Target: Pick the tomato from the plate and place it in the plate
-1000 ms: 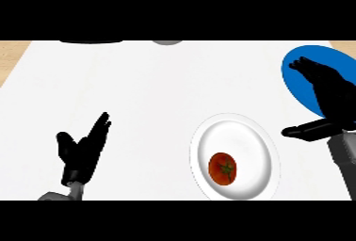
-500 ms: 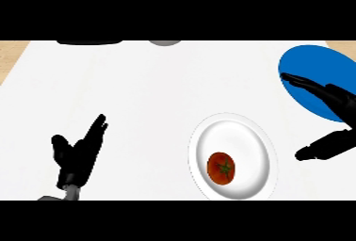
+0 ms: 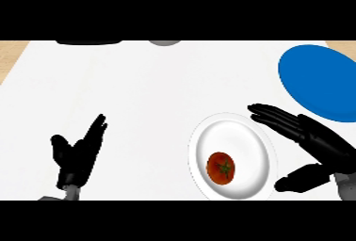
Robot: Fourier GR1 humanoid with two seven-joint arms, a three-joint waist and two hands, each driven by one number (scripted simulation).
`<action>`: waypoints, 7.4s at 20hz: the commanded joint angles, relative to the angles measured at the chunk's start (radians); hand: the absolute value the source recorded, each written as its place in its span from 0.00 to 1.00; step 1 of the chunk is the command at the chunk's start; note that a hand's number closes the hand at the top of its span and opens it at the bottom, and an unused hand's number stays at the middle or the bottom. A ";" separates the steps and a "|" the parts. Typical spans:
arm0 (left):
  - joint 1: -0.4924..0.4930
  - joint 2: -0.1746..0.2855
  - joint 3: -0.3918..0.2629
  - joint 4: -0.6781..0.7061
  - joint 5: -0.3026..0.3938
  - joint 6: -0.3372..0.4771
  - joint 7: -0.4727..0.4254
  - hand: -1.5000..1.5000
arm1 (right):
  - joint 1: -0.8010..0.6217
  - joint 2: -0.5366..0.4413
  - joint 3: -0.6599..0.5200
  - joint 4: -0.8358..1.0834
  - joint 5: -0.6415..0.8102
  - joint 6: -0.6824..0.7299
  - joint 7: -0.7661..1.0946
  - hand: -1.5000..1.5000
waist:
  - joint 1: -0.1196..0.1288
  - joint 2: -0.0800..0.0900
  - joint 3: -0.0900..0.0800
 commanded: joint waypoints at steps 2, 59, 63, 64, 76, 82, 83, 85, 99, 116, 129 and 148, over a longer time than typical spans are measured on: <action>0.023 -0.050 -0.029 0.030 -0.055 0.009 -0.015 0.50 | 0.042 0.071 0.052 -0.023 0.142 -0.047 0.065 0.00 | 0.006 0.007 -0.005; 0.026 -0.135 0.121 -0.011 -0.151 -0.119 0.079 0.50 | -0.147 0.580 -0.215 0.280 0.823 -0.523 0.753 1.00 | 0.005 0.015 -0.010; 0.017 -0.133 0.109 -0.004 -0.146 -0.142 0.081 0.50 | -0.285 0.582 -0.223 0.307 0.947 -0.670 1.030 1.00 | 0.040 0.015 -0.008; 0.024 -0.120 0.105 -0.001 -0.155 -0.152 0.081 0.50 | -0.320 0.582 -0.203 0.316 0.975 -0.701 1.105 1.00 | 0.052 0.014 -0.008; -0.018 -0.106 0.156 0.020 -0.134 -0.166 0.092 0.50 | -0.530 0.582 -0.354 0.570 1.070 -1.128 1.361 1.00 | 0.026 0.014 -0.004; 0.030 -0.167 0.116 0.050 -0.167 -0.146 0.024 0.50 | -0.497 0.440 -0.463 0.703 0.967 -1.243 1.197 1.00 | 0.022 0.015 -0.004; -0.005 -0.179 0.121 0.034 -0.171 -0.115 0.062 0.50 | -0.569 0.412 -0.493 0.750 0.990 -1.225 1.220 1.00 | 0.024 0.015 -0.004; -0.008 -0.181 0.102 0.011 -0.190 -0.104 0.090 0.50 | -0.462 0.375 -0.509 0.728 0.972 -1.296 1.162 1.00 | 0.015 0.013 -0.003; -0.009 -0.172 0.134 0.041 -0.176 -0.139 0.073 0.50 | -0.590 0.072 -0.696 1.126 0.438 -1.318 0.605 1.00 | 0.042 0.023 -0.001; -0.042 -0.179 0.121 0.009 -0.179 -0.147 0.096 0.50 | -0.586 -0.022 -0.910 1.326 0.193 -0.959 0.268 0.00 | 0.065 0.039 0.007; 0.013 -0.156 0.156 -0.014 -0.173 -0.154 0.090 0.50 | -0.496 -0.083 -1.130 1.369 -0.102 -0.689 -0.001 0.00 | 0.027 0.015 -0.002; 0.050 -0.183 0.167 -0.003 -0.209 -0.149 0.061 0.50 | -0.075 0.150 -0.909 0.837 -0.151 -0.526 0.137 0.00 | -0.005 0.002 -0.007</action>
